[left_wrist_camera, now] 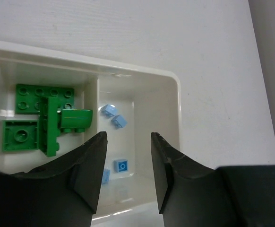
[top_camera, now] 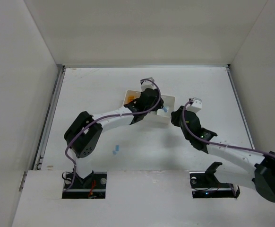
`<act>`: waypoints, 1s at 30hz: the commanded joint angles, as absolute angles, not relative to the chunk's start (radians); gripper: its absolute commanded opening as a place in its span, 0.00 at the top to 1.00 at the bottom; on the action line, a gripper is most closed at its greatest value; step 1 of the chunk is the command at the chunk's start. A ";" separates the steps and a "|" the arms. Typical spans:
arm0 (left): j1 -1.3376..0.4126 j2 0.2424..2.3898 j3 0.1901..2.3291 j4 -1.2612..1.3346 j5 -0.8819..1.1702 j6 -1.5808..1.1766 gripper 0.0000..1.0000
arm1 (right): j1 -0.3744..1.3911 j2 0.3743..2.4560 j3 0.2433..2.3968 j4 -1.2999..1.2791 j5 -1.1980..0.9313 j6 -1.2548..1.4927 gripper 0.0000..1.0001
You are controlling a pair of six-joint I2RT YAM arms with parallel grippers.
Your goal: Sort the legos into containers by color
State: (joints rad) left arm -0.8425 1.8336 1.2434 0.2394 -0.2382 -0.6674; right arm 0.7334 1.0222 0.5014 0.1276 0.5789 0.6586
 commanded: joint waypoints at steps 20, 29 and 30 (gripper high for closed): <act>-0.524 0.833 0.493 -0.053 -0.354 -0.646 0.63 | 0.740 1.304 0.753 0.270 0.511 0.506 0.54; -0.469 0.761 0.454 -0.156 -0.414 -0.706 0.81 | 1.272 1.529 0.808 0.290 0.368 0.653 0.74; -0.467 0.764 0.454 -0.153 -0.413 -0.710 0.81 | 1.313 1.575 0.833 0.305 0.368 0.649 0.71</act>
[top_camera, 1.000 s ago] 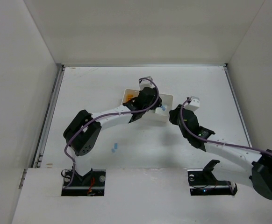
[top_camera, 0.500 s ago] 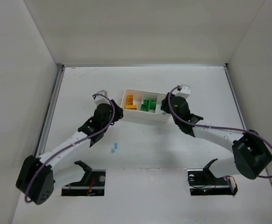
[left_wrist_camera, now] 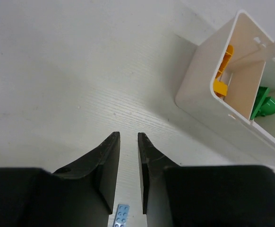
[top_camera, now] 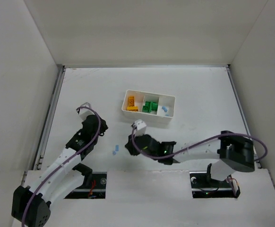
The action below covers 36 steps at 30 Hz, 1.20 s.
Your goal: Sort the legos into containers by color
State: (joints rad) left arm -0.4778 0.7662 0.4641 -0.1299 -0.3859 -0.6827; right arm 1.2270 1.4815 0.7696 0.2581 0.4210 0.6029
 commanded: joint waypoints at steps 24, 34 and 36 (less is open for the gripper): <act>-0.467 0.715 0.411 -0.202 -0.391 -0.736 0.77 | 1.377 1.985 1.124 0.223 0.437 0.577 0.55; -0.478 0.712 0.402 -0.233 -0.400 -0.753 0.76 | 1.377 2.013 1.158 0.166 0.495 0.569 0.54; -0.481 0.719 0.402 -0.235 -0.397 -0.755 0.76 | 1.375 2.025 1.172 0.166 0.499 0.569 0.54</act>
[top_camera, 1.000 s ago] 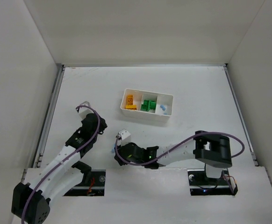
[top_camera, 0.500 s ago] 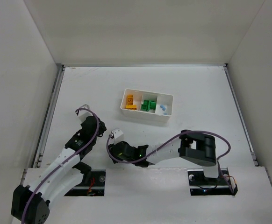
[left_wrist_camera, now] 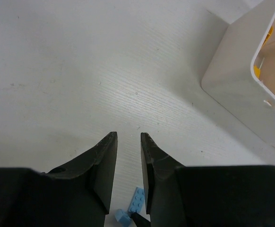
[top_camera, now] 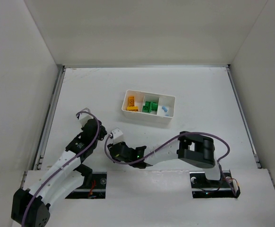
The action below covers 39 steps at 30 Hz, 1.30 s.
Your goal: Sort the legos into containers by color
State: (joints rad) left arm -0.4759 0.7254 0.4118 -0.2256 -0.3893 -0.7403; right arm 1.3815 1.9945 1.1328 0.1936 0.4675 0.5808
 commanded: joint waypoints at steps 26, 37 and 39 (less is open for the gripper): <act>-0.794 0.913 0.436 -0.290 -0.406 -0.813 0.68 | 1.222 1.441 0.770 0.222 0.617 0.578 0.76; -0.941 0.986 0.453 -0.302 -0.509 -0.834 0.60 | 0.842 1.313 0.756 0.238 0.609 0.503 0.76; -0.950 1.006 0.456 -0.302 -0.509 -0.834 0.59 | 0.797 1.330 0.764 0.239 0.607 0.495 0.75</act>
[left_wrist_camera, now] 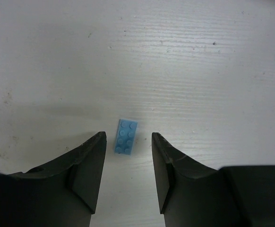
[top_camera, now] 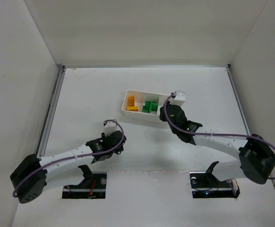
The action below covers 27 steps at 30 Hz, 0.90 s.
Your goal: Sort the legos into containers by color
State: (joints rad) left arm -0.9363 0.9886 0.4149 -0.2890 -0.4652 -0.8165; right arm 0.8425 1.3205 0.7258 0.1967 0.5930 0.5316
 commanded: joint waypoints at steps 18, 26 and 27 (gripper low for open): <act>-0.981 1.112 0.480 -0.314 -0.552 -0.845 0.63 | 0.697 1.350 0.779 0.242 0.609 0.474 0.38; -0.999 1.149 0.474 -0.322 -0.540 -0.874 0.68 | 0.703 1.292 0.744 0.242 0.612 0.477 0.39; -1.002 1.163 0.476 -0.322 -0.540 -0.877 0.68 | 0.703 1.284 0.742 0.242 0.608 0.476 0.39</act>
